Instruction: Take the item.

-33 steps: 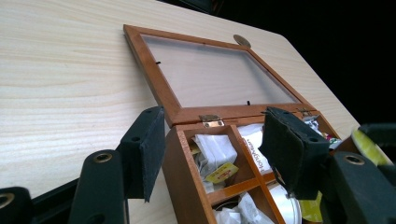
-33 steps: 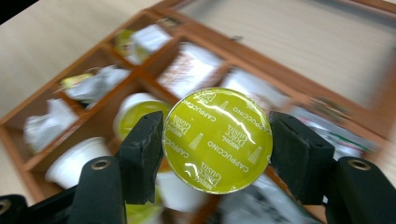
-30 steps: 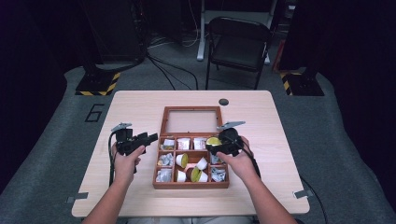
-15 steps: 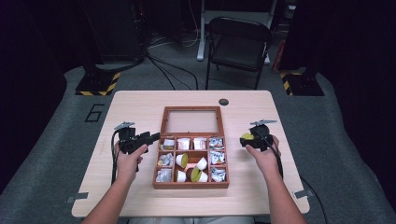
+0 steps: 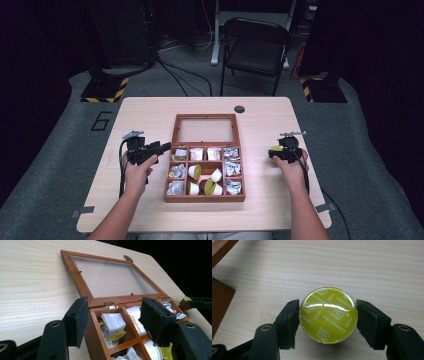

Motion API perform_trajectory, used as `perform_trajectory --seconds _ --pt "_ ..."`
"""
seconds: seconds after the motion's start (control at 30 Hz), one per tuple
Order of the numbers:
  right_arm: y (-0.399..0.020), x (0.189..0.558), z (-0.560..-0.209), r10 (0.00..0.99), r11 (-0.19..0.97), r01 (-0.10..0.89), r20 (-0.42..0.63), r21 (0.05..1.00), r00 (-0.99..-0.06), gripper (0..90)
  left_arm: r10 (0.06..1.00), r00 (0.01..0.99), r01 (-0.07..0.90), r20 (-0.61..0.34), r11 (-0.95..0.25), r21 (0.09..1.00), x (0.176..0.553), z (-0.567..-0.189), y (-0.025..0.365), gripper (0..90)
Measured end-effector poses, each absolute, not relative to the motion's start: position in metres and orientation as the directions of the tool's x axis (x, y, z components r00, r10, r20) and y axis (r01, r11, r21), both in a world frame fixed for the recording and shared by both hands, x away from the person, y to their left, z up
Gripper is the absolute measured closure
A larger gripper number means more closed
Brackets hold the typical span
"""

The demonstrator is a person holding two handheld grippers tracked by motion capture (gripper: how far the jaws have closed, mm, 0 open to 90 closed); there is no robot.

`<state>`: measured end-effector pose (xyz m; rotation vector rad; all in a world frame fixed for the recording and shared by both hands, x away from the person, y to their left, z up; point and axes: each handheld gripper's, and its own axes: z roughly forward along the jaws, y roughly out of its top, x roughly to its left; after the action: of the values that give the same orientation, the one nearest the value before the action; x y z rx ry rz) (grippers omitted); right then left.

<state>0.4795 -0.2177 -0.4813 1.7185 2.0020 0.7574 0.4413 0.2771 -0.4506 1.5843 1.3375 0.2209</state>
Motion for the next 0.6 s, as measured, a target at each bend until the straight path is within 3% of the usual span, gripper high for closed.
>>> perform_trajectory --seconds 0.23,0.37,0.6 --pt "-0.218 0.479 -0.485 0.987 0.090 0.773 0.049 0.628 -0.155 36.5 0.817 0.360 0.637 -0.451 0.138 0.758 0.441 -0.451 0.276 39.7" --pt "-0.218 0.478 -0.484 0.987 0.068 0.776 0.070 0.627 -0.143 30.6 0.816 0.360 0.638 -0.453 0.139 0.757 0.441 -0.451 0.276 39.7" --pt "-0.215 0.473 -0.469 0.989 0.062 0.719 0.053 0.692 -0.137 28.5 0.825 0.365 0.636 -0.432 0.118 0.762 0.442 -0.452 0.278 39.6"
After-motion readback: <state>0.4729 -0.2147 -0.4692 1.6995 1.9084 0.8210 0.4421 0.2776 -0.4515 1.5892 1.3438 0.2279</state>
